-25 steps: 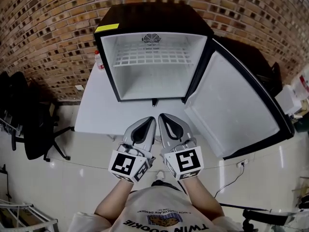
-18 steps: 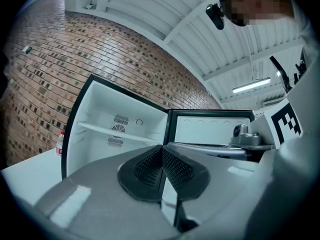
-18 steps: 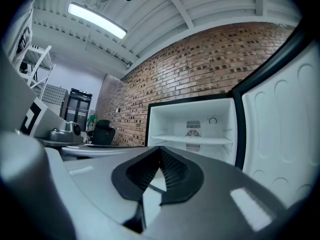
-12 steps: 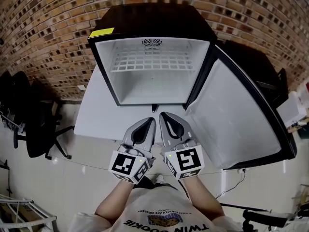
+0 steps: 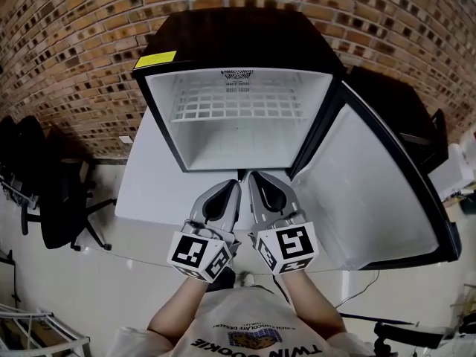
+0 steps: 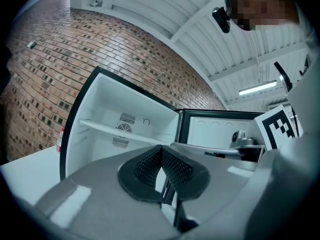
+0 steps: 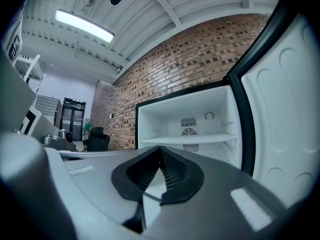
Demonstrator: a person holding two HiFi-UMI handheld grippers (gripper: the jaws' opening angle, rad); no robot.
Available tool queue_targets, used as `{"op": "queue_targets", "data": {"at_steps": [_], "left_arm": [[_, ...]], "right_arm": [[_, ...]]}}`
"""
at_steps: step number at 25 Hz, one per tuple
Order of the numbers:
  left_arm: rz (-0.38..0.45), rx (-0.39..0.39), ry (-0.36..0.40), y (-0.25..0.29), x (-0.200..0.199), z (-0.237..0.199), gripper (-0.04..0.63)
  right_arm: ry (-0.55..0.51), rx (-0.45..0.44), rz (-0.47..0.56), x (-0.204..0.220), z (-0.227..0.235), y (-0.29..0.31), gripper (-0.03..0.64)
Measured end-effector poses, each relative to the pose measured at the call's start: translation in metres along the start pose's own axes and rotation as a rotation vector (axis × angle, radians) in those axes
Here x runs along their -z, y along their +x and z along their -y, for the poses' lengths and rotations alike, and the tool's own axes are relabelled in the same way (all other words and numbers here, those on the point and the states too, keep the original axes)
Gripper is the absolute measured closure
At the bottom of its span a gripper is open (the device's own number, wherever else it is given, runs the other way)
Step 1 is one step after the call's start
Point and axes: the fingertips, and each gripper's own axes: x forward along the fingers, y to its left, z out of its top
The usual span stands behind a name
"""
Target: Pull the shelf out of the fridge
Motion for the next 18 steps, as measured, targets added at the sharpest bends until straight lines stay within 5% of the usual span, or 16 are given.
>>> {"op": "queue_targets", "data": {"at_steps": [7, 18], "left_arm": [[0.014, 0.010, -0.127, 0.023, -0.002, -0.035, 0.595], [0.088, 0.029, -0.504, 0.058, -0.003, -0.100, 0.595]], "right_arm": [[0.070, 0.026, 0.010, 0.002, 0.013, 0.033, 0.612], [0.356, 0.074, 0.054, 0.008, 0.050, 0.078, 0.612]]}}
